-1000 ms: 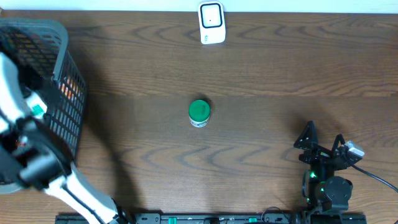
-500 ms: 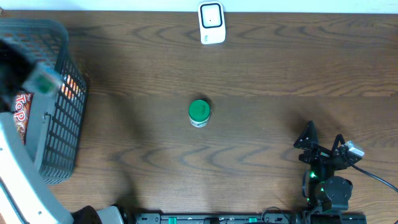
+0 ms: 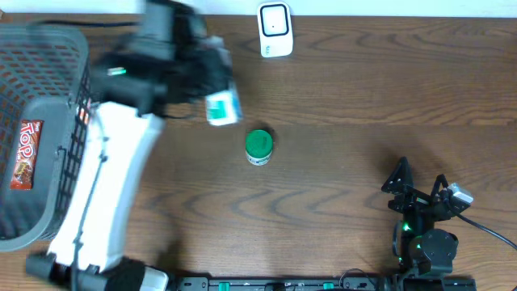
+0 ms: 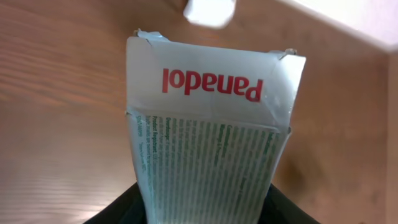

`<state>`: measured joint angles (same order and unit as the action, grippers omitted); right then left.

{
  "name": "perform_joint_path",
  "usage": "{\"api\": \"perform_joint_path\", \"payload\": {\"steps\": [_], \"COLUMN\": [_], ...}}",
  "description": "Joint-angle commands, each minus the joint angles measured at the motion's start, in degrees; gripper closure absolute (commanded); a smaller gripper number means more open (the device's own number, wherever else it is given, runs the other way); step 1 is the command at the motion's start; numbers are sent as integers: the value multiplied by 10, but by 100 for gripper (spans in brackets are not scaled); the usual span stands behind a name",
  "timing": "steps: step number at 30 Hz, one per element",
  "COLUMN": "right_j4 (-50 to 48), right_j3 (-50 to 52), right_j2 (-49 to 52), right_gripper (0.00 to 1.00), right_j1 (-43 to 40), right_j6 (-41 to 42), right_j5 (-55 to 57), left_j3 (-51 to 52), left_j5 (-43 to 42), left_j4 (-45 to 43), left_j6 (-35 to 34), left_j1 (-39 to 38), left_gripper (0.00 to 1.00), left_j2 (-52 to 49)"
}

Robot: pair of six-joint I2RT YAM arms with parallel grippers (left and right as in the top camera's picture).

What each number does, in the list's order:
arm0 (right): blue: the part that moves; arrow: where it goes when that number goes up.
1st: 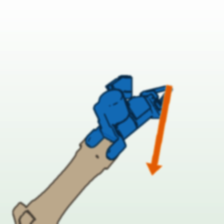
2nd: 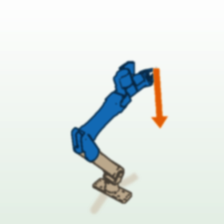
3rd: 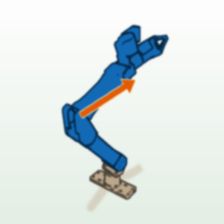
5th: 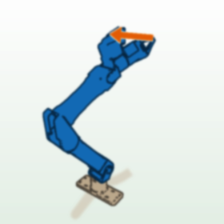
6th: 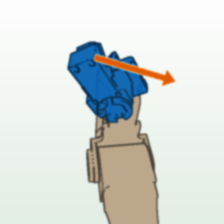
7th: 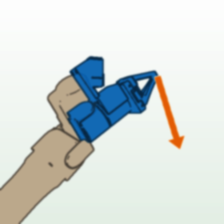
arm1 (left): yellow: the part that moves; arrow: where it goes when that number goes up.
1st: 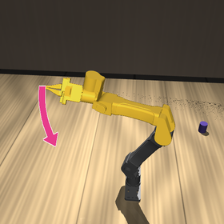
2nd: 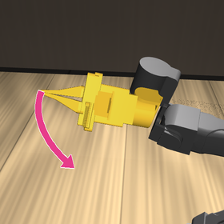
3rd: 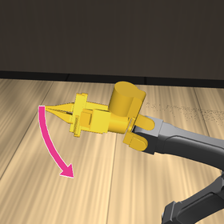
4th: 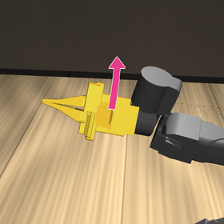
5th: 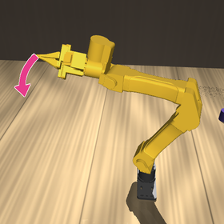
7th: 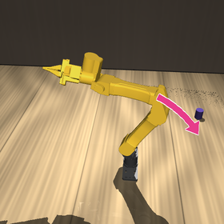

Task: Scan the item barcode
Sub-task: 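Carry the Panadol box out and drop it right of the bottle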

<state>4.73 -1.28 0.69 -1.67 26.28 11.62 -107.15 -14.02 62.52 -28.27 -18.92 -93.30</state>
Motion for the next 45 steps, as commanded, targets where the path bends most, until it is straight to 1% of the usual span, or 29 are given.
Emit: {"api": "perform_joint_path", "payload": {"steps": [1,3,5,7,11,14,19,22,25,26,27,28,30,31,32,33,38,43,44,45], "right_j4": [0,0,0,0,0,0,0,0,0,0,0,0,0,0,0,0,0,0,0,0], "right_j3": [2,2,2,2,2,2,2,2,2,2,2,2,2,2,2,2,2,2,2,2], "right_j2": [-3,-3,-3,-3,-3,-3,-3,-3,-3,-3,-3,-3,-3,-3,-3,-3,-3,-3,-3,-3], "right_gripper": [1,1,1,1,1,1,1,1,1,1,1,1,1,1,1,1,1,1,1,1], "right_j1": [5,5,5,5,5,5,5,5,5,5,5,5,5,5,5,5,5,5,5,5], "right_j6": [-8,-8,-8,-8,-8,-8,-8,-8,-8,-8,-8,-8,-8,-8,-8,-8,-8,-8,-8,-8], "right_j5": [5,5,5,5,5,5,5,5,5,5,5,5,5,5,5,5,5,5,5,5], "left_j3": [3,3,3,3,3,3,3,3,3,3,3,3,2,0,-5,-11,-27,-27,-27,-27], "left_j5": [47,55,78,108,128,146,151,151,152,152,152,150,134,126,121,121,127,128,128,128], "left_j4": [-25,-44,-56,-67,-101,-126,-158,-172,-177,-180,-184,-193,-211,-219,-224,-223,-232,-241,-237,-230], "left_j6": [-42,-57,-91,-139,-223,-317,-513,-582,-624,-636,-643,-644,-630,-617,-597,-576,-470,-308,-255,-219], "left_j1": [-82,-123,-159,-193,-243,-274,-301,-303,-298,-296,-295,-293,-288,-286,-283,-280,-261,-224,-212,-202], "left_gripper": [51,51,51,51,51,51,51,51,51,47,38,33,28,26,19,15,12,11,11,11], "left_j2": [-47,-80,-113,-152,-223,-281,-364,-396,-411,-411,-411,-410,-403,-400,-395,-387,-318,-200,-168,-146]}}
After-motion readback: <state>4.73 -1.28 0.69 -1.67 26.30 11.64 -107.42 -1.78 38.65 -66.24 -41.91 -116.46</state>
